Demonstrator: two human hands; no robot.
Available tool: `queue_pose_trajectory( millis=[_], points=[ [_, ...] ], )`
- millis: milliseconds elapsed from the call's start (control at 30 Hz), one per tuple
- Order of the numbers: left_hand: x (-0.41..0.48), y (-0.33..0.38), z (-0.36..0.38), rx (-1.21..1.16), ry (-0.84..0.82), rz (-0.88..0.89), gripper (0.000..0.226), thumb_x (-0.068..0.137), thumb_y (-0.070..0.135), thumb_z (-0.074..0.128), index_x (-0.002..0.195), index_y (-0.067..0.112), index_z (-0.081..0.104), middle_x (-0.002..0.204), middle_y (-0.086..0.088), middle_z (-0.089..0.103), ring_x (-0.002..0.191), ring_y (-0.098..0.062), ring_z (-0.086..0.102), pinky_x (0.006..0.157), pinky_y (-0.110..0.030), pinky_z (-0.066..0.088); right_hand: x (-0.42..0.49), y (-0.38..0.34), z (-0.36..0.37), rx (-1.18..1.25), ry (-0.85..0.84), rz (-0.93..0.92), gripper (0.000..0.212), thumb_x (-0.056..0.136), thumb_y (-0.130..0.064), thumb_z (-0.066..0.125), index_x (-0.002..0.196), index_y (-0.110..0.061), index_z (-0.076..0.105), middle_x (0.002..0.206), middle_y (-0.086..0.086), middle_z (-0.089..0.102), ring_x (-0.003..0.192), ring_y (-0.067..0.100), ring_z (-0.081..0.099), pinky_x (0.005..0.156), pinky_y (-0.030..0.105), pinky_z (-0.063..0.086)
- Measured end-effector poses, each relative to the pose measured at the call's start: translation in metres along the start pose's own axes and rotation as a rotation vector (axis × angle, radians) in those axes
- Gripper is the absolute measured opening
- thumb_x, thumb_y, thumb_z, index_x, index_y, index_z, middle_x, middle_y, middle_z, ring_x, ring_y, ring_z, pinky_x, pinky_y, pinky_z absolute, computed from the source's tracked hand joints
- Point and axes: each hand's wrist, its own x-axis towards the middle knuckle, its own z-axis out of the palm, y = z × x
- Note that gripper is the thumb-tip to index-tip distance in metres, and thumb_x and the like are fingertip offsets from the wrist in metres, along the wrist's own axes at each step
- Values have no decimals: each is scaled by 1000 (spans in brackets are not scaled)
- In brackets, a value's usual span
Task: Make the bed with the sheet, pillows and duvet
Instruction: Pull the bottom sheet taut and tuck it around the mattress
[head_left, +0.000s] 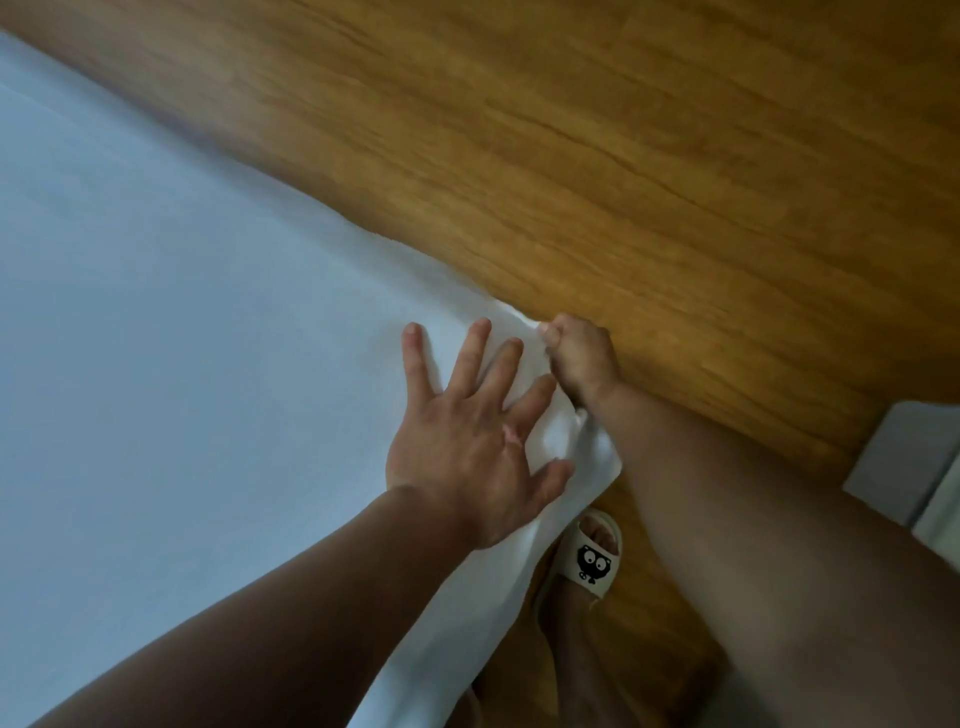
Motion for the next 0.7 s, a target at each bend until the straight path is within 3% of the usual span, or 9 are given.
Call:
queue_pose_trajectory(
  millis=[67,167,233,300,367,400,467,533,700],
  points=[
    [2,-1,3,7,-2,-7,75,88,77,24,144,35,49,156,-9,39,151,-36,17,109,-75,3,6,-2,8,-18,-95,50,39,101,-43,41,94,-13,64,105,12,68,97,31,60,83,36,47],
    [0,-1,-2,11,-45,-16,77,88,78,19,148,36,43,160,-8,33,152,-36,9,108,-75,-1,-18,20,-14,84,-36,220,55,98,-55,38,109,-10,67,111,13,68,103,33,62,87,37,48],
    [0,0,-4,32,-86,-31,80,86,79,9,153,39,30,165,-7,19,153,-35,-4,107,-76,-5,-59,33,-31,259,-64,368,66,89,-73,32,116,-23,66,118,5,65,105,30,61,92,41,48],
    [1,0,-5,52,-109,-29,82,86,79,2,155,40,19,167,-6,9,152,-35,-13,106,-76,-7,-100,33,-29,460,-210,478,58,81,-85,30,104,-44,63,103,-8,63,92,19,60,81,39,48],
    [0,1,-7,52,-105,-27,83,85,80,1,156,40,17,167,-6,7,152,-34,-14,106,-75,-7,-124,25,-9,611,-225,495,49,89,-77,34,96,-38,63,90,-7,65,83,19,63,71,36,51],
    [-1,0,-7,47,-89,-27,82,86,80,3,155,40,20,167,-6,10,152,-34,-11,107,-75,-6,-128,20,4,632,-132,433,51,96,-67,35,97,-28,66,88,-2,68,83,22,66,70,35,53],
    [-3,1,-5,48,-39,-18,81,87,80,8,153,40,29,165,-7,19,153,-35,-2,108,-75,-3,-122,11,23,570,100,269,53,105,-49,30,88,-16,67,81,1,70,77,20,68,64,28,49],
    [-3,2,0,61,-8,-3,79,88,80,11,151,39,35,163,-8,25,153,-35,4,109,-75,-1,-104,11,32,471,211,212,56,108,-42,24,79,-15,64,74,-1,66,69,16,64,57,23,40],
    [-5,3,-2,71,-96,-29,80,86,80,8,153,42,27,165,-5,17,153,-33,-4,108,-74,-5,-86,24,17,209,-41,301,56,104,-54,29,82,-17,63,76,1,63,64,12,55,51,25,33]
  ],
)
